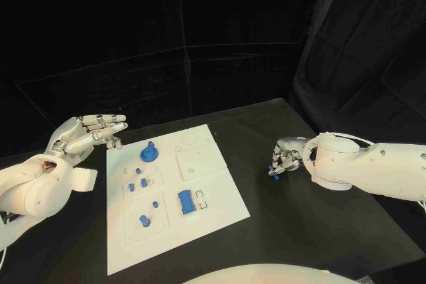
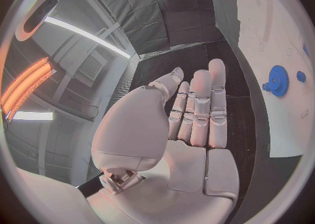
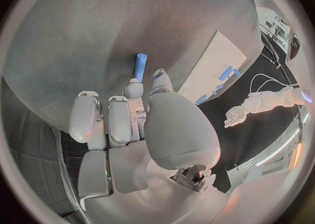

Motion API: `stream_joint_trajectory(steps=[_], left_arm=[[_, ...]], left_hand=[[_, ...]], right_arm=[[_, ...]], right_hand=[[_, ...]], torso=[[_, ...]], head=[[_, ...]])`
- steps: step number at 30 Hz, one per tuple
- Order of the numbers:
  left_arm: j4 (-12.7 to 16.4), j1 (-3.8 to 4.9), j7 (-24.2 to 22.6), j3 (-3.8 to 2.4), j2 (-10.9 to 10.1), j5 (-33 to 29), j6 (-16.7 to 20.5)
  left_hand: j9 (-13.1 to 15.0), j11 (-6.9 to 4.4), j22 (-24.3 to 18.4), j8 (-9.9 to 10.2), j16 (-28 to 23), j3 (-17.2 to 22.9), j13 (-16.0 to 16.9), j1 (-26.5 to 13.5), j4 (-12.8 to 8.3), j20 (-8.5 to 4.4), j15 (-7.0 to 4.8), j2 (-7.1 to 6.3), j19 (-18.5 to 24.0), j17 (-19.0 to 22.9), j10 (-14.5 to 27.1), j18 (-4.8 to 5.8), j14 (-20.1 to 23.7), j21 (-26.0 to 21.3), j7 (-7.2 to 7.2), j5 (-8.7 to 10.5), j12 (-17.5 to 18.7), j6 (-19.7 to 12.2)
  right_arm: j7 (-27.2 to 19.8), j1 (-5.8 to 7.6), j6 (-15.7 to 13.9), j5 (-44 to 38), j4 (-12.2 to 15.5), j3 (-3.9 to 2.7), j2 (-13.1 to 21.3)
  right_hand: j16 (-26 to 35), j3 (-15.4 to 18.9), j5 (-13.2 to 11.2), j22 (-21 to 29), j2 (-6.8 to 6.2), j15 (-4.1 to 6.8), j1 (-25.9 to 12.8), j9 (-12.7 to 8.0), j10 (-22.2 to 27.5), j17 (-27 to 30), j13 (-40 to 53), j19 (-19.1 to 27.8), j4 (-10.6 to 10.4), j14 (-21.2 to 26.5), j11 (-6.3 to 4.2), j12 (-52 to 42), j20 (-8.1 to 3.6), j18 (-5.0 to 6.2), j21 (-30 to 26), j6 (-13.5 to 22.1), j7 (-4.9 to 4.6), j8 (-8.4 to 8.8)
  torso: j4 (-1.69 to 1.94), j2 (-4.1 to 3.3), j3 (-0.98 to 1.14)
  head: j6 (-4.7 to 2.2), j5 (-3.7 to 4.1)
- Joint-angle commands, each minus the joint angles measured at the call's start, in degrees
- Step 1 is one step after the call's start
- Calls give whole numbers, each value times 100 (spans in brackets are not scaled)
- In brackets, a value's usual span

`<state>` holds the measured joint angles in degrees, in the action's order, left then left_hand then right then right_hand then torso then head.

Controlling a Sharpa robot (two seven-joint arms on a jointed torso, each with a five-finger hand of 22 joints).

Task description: Assemble the parts on the task board

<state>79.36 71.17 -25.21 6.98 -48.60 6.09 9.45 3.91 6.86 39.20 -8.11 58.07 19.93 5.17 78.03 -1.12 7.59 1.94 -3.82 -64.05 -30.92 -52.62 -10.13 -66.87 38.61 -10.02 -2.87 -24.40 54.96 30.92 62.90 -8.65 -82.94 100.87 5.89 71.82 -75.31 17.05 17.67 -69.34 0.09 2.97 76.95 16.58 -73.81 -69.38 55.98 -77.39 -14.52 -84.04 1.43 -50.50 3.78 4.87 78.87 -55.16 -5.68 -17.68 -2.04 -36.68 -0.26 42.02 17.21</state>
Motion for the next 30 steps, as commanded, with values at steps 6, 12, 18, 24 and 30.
stream_joint_trajectory(steps=[6,12,18,24,30], left_arm=[[8,3,-20,-5,-11,-19,-59],[13,2,-16,-5,-18,-19,-63],[16,1,-9,-5,-26,-19,-66],[18,1,-5,-5,-32,-19,-67],[18,1,-4,-4,-35,-19,-69]], left_hand=[[-1,-11,-6,-16,-21,-32,-9,-28,-13,9,0,30,-3,4,47,-36,53,-38,-19,2,-19,-7],[-1,-11,-6,-16,-21,-32,-9,-28,-13,9,0,30,-3,4,47,-36,53,-38,-19,2,-19,-7],[-1,-11,-6,-16,-21,-32,-9,-28,-13,9,0,30,-3,4,47,-36,53,-38,-19,2,-19,-7],[-1,-11,-6,-16,-21,-32,-9,-28,-13,9,0,30,-3,4,47,-36,53,-38,-19,2,-19,-7],[-1,-11,-6,-16,-21,-32,-9,-28,-13,9,0,30,-3,4,47,-36,53,-38,-19,2,-19,-7]], right_arm=[[46,-19,16,-243,-142,3,-86],[46,-52,131,-267,-180,3,-140],[59,-77,355,-365,-220,3,-185],[84,-127,653,-501,-280,3,-233],[95,-157,797,-643,-341,3,-276]], right_hand=[[22,-14,30,5,72,-3,20,-11,12,-1,-8,5,-41,-217,-43,38,-25,-29,-11,-42,8,34],[27,-25,41,6,87,-2,60,-17,14,3,-6,6,-33,-217,-45,37,-26,-29,-13,-50,10,38],[29,-35,54,7,101,0,107,-21,20,3,-11,8,-21,-217,-48,44,-28,-29,-15,-68,12,38],[40,-50,34,17,116,5,207,-29,36,11,-26,16,19,-215,-55,67,-32,-27,-24,-104,17,39],[52,-64,20,26,131,7,314,-42,48,19,-35,24,72,-212,-56,83,-35,-25,-33,-118,16,53]], torso=[[2,-1,-5],[-4,-3,-2],[2,-3,-6],[-1,-4,-5],[-3,-3,0]], head=[[5,-10],[15,-25],[33,-25],[46,-42],[48,-48]])
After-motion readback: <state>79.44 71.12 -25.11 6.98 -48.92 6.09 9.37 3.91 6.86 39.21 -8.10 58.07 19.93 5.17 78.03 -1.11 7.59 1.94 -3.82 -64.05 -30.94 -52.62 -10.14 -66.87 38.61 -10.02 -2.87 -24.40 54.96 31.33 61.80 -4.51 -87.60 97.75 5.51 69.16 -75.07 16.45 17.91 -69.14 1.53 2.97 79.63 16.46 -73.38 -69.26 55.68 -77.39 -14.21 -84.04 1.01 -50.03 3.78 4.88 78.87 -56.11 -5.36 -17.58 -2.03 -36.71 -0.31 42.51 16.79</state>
